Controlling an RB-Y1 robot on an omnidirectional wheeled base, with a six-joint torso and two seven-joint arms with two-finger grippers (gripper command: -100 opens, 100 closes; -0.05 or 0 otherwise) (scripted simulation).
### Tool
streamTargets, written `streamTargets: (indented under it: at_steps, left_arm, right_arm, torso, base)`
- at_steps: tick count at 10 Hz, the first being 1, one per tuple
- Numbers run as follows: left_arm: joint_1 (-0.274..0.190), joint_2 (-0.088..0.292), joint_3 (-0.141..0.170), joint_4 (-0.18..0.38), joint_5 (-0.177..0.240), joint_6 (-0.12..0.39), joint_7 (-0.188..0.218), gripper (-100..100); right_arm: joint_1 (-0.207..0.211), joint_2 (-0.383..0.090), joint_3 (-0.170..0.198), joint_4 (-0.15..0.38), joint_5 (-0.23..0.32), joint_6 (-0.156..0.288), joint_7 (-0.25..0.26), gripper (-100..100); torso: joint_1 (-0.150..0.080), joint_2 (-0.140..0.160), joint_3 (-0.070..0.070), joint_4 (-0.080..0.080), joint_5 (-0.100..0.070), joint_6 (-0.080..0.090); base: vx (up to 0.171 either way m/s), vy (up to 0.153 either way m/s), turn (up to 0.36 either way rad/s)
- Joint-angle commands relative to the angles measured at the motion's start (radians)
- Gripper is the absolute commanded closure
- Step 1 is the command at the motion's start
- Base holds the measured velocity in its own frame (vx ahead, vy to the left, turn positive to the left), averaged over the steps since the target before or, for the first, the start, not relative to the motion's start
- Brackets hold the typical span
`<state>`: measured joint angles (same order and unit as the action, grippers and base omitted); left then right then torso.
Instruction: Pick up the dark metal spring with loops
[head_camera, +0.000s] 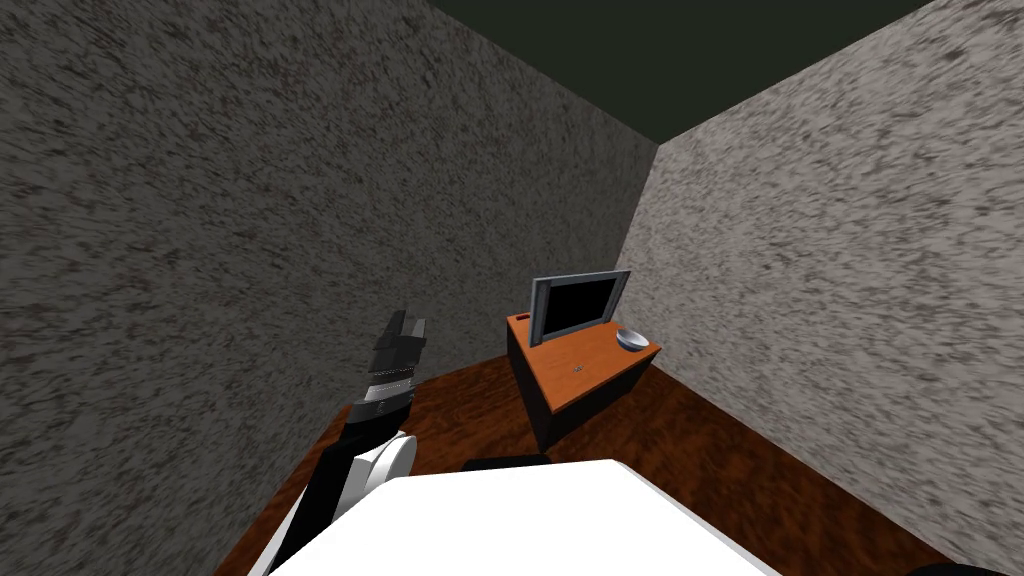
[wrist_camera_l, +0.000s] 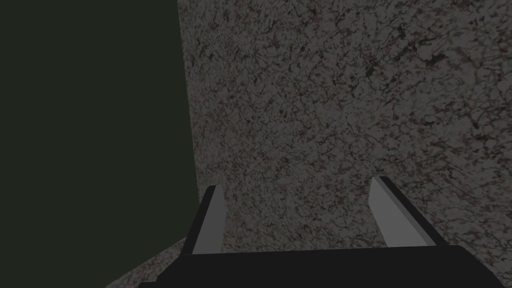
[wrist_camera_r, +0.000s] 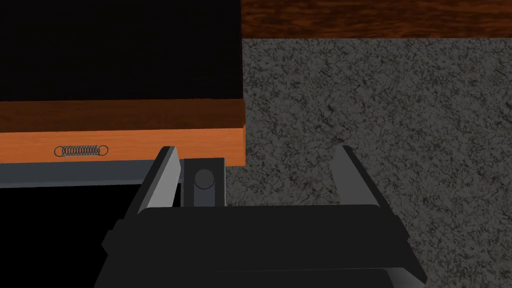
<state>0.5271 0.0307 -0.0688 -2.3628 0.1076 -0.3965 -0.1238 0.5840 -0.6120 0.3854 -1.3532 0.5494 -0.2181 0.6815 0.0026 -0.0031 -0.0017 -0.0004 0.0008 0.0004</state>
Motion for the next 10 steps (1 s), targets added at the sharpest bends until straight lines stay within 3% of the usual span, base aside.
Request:
streamTargets:
  at_steps: [1, 3, 4, 5, 6, 7, 10]
  left_arm:
    - [0.0, 0.0, 0.0, 0.0, 0.0, 0.0, 0.0, 0]
    - [0.0, 0.0, 0.0, 0.0, 0.0, 0.0, 0.0, 0]
    - [0.0, 0.0, 0.0, 0.0, 0.0, 0.0, 0.0, 0]
    - [0.0, 0.0, 0.0, 0.0, 0.0, 0.0, 0.0, 0]
    - [0.0, 0.0, 0.0, 0.0, 0.0, 0.0, 0.0, 0]
    - [0.0, 0.0, 0.0, 0.0, 0.0, 0.0, 0.0, 0]
    - [0.0, 0.0, 0.0, 0.0, 0.0, 0.0, 0.0, 0]
  right_arm:
    - [-0.016, -0.035, 0.026, 0.05, 0.042, 0.004, 0.04, -100]
    - [-0.016, -0.035, 0.026, 0.086, 0.042, 0.004, 0.04, -100]
    - [-0.032, -0.063, 0.05, 0.118, 0.079, 0.011, 0.072, -100]
    - [-0.032, -0.063, 0.05, 0.144, 0.079, 0.011, 0.072, -100]
    - [-0.032, -0.063, 0.05, 0.147, 0.079, 0.011, 0.072, -100]
    - [-0.049, -0.09, 0.074, 0.191, 0.115, 0.018, 0.104, -100]
    - [-0.067, -0.117, 0.097, 0.26, 0.152, 0.023, 0.135, -100]
  torso:
    - [0.0, 0.0, 0.0, 0.0, 0.0, 0.0]
    - [0.0, -0.002, -0.001, 0.0, 0.0, 0.0]
    - [-0.001, 0.002, 0.001, 0.0, 0.0, 0.001]
    - [-0.002, 0.003, 0.002, 0.001, 0.0, 0.0]
    - [-0.002, 0.003, 0.002, 0.001, 0.0, 0.0]
    - [-0.001, 0.003, 0.002, 0.001, 0.0, 0.0]
    - [0.0, -0.009, -0.005, -0.002, 0.0, -0.001]
  base:
    - [0.083, 0.058, 0.179]
    - [0.047, 0.031, 0.029]
    - [0.0, 0.007, 0.043]
    - [0.004, 0.01, 0.072]
    - [0.018, 0.021, 0.037]
    - [0.117, 0.068, 0.372]
    - [0.165, 0.037, 0.155]
